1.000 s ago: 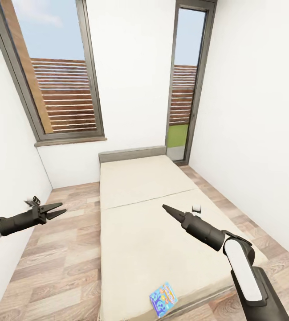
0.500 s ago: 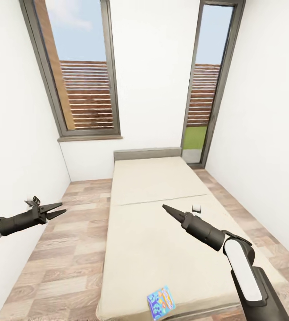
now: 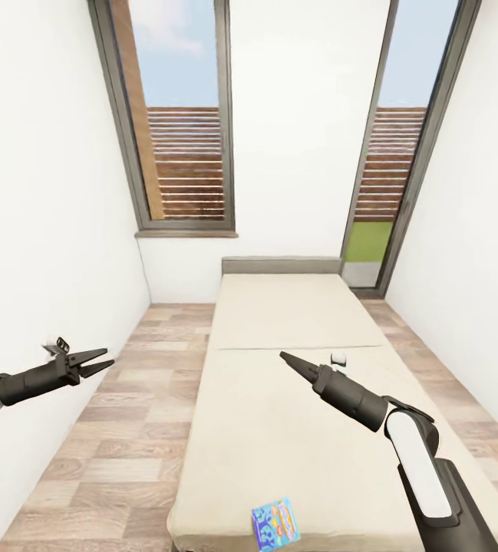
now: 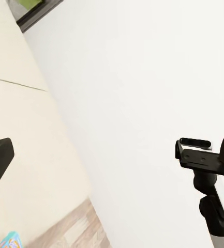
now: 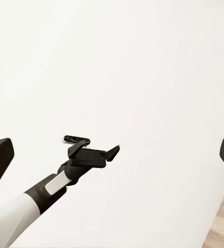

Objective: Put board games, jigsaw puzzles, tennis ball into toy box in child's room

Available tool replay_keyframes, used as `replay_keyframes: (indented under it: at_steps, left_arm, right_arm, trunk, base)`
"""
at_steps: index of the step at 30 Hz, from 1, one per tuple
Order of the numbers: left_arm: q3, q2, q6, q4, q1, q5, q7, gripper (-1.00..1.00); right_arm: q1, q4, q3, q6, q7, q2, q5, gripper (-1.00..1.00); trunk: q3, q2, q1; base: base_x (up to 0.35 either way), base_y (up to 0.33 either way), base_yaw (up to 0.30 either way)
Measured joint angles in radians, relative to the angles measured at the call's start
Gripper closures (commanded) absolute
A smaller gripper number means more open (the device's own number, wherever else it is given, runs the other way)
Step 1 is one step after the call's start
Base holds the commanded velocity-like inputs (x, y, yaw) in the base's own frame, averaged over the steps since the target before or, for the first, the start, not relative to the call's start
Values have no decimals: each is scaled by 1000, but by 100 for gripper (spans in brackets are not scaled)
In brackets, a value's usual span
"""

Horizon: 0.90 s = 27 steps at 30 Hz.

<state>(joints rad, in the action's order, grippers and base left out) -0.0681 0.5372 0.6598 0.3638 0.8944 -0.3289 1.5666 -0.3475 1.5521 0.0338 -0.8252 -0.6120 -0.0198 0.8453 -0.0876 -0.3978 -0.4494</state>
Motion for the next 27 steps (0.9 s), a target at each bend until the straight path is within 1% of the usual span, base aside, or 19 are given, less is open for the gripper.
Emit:
replay_keyframes:
  at_steps: [8, 12, 18, 27]
  left_arm:
    - [0, 0, 0, 0, 0, 0, 0, -100]
    - [0, 0, 0, 0, 0, 0, 0, -100]
    - [0, 0, 0, 0, 1, 1, 0, -100]
    - [0, 0, 0, 0, 1, 1, 0, -100]
  right_arm:
    - [0, 0, 0, 0, 0, 0, 0, -100]
    - [0, 0, 0, 0, 0, 0, 0, -100]
    - [0, 0, 0, 0, -1, -1, 2, -100]
    - [0, 1, 0, -1, -7, -4, 6, -100]
  trunk:
    - [0, 0, 0]
    - [0, 0, 0]
    - [0, 0, 0]
    - [0, 0, 0]
  base:
    - [0, -199, 288]
    - [0, -125, 264]
    - [27, -34, 83]
    - [171, -4, 10]
